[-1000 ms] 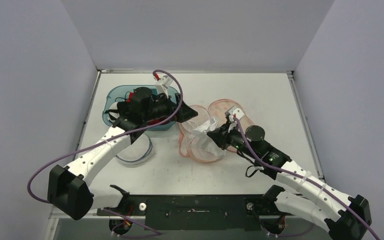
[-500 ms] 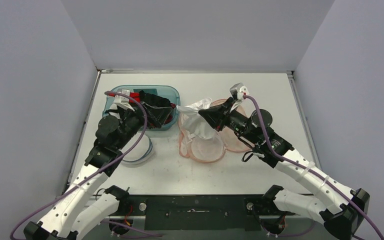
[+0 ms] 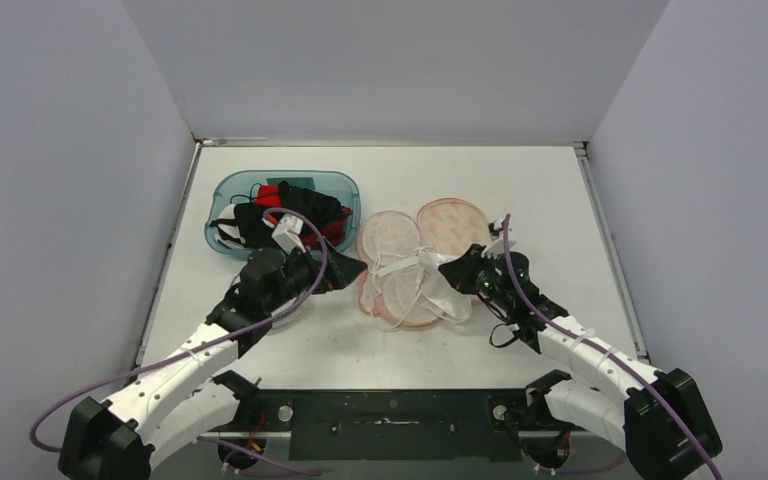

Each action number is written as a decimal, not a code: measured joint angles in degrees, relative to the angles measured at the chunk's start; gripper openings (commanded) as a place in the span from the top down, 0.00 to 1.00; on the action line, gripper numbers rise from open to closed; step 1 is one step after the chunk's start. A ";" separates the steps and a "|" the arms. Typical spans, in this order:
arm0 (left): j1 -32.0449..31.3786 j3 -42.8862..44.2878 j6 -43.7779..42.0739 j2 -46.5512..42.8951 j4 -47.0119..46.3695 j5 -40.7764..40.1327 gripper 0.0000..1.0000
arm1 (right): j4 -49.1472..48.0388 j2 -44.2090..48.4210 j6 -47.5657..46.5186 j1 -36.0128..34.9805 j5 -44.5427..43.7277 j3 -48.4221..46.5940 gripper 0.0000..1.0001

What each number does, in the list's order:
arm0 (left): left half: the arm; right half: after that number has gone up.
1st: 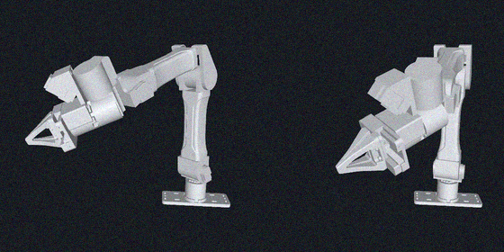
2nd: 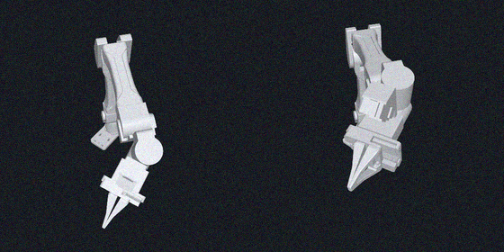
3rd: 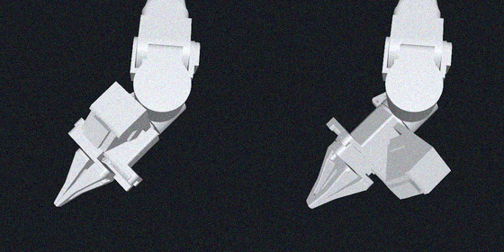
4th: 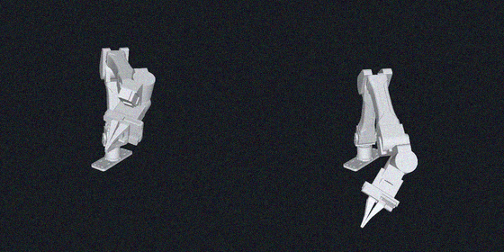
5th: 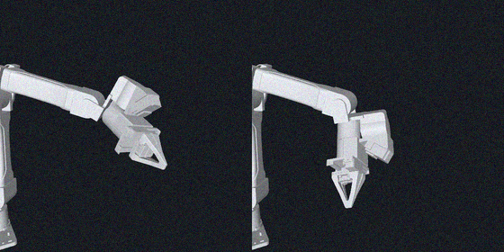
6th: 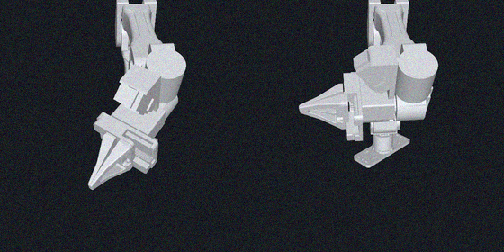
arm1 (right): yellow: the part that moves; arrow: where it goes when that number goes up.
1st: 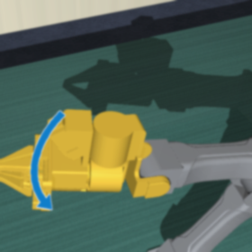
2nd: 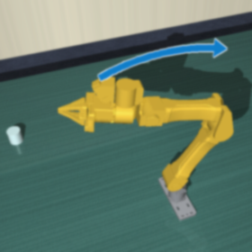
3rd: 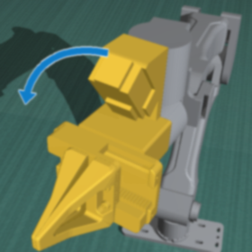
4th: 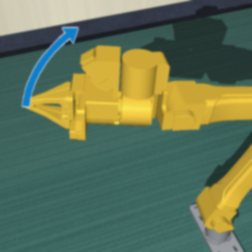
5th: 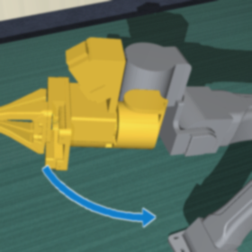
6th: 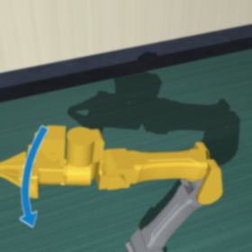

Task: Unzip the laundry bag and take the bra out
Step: Adjust the bra in the laundry bag.

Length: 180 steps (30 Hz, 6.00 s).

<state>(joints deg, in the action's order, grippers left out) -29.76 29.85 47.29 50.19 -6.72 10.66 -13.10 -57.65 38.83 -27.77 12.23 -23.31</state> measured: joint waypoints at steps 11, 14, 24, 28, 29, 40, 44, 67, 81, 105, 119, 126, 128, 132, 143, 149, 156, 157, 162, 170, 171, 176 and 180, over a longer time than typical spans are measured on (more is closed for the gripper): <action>-16.72 -1.49 4.61 11.43 -9.22 -2.84 0.05 | -2.25 1.51 6.91 0.90 -4.68 4.66 0.31; -17.62 -1.55 5.57 14.53 -11.06 -3.19 0.05 | -0.52 3.67 7.13 1.38 -6.12 4.66 0.30; -25.29 -1.55 4.50 18.93 -20.41 -9.66 0.03 | 3.52 8.68 14.53 2.25 -7.61 4.66 0.31; -34.51 -1.55 -2.82 21.90 -24.94 -17.49 0.03 | 5.64 9.49 19.56 2.29 -9.14 4.66 0.31; -36.44 -1.55 -5.11 22.77 -25.97 -19.34 0.03 | 6.40 9.57 20.65 2.29 -9.38 4.66 0.32; -42.03 0.02 -16.00 27.21 -28.20 -32.74 0.12 | 11.54 10.99 26.67 2.29 -7.54 4.13 0.89; -42.05 -1.44 -15.37 23.15 -28.02 -34.34 0.12 | 11.23 10.14 27.10 2.29 -4.96 1.51 0.95; -41.31 -16.85 -5.33 -8.72 -17.07 -48.76 0.03 | -24.06 -17.94 42.42 -9.53 -16.98 2.56 0.91; -31.78 -16.28 6.62 8.35 -24.15 -35.95 0.06 | -15.72 -10.10 34.73 -5.46 -20.94 5.42 0.31; -24.20 -13.38 12.26 21.07 -35.63 -24.04 0.18 | -2.73 -7.08 18.08 -5.57 -4.39 5.88 0.53; -24.30 -18.29 14.08 8.83 -32.35 -24.04 0.18 | -14.38 -11.69 26.82 -6.45 -2.19 6.54 0.95; -24.30 -18.69 16.90 8.31 -32.50 -23.19 0.17 | -25.53 -11.34 35.76 -6.47 -0.87 10.08 0.95; -24.30 -18.69 17.77 8.31 -32.59 -22.77 0.18 | -28.04 -11.34 37.73 -6.47 -0.81 11.21 0.95; -24.30 -19.08 21.03 8.96 -34.01 -21.75 0.17 | -33.35 -11.32 41.70 -6.47 -0.85 13.42 0.95; -27.52 -19.50 32.72 12.68 -35.95 -20.50 0.17 | -39.19 -10.51 44.50 -8.28 -3.15 14.97 0.95; -27.89 -17.70 36.00 14.10 -34.95 -22.27 0.17 | -40.04 -10.54 43.91 -10.23 -4.02 14.97 0.95; -26.73 -14.10 38.12 17.53 -32.59 -23.37 0.30 | -39.10 -9.16 41.31 -11.34 -5.16 15.82 0.95; -26.58 -13.68 38.29 18.32 -32.52 -23.28 0.33 | -38.69 -8.66 40.89 -11.34 -5.31 15.82 0.95; -25.99 -13.40 39.34 21.22 -32.35 -22.36 0.45 | -37.24 -5.97 38.23 -11.34 -5.53 15.82 0.95; -25.51 -13.11 39.39 22.82 -32.70 -21.07 0.69 | -34.53 -5.49 34.97 -11.72 -5.38 15.82 0.95; -25.49 -13.09 39.23 22.82 -32.72 -20.94 0.72 | -34.34 -5.49 34.69 -11.85 -5.38 15.82 0.95; -25.20 -12.98 38.60 22.82 -32.74 -20.57 0.97 | -33.09 -5.49 33.09 -13.31 -5.40 15.80 0.90; -24.52 -12.98 37.46 22.56 -32.41 -20.02 1.00 | -30.03 -5.25 30.84 -14.23 -5.46 14.93 0.47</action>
<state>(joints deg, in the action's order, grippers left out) -54.28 16.86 84.75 72.75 -39.13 -9.37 -43.13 -62.89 69.67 -42.00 6.76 -8.38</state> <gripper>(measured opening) 0.023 0.265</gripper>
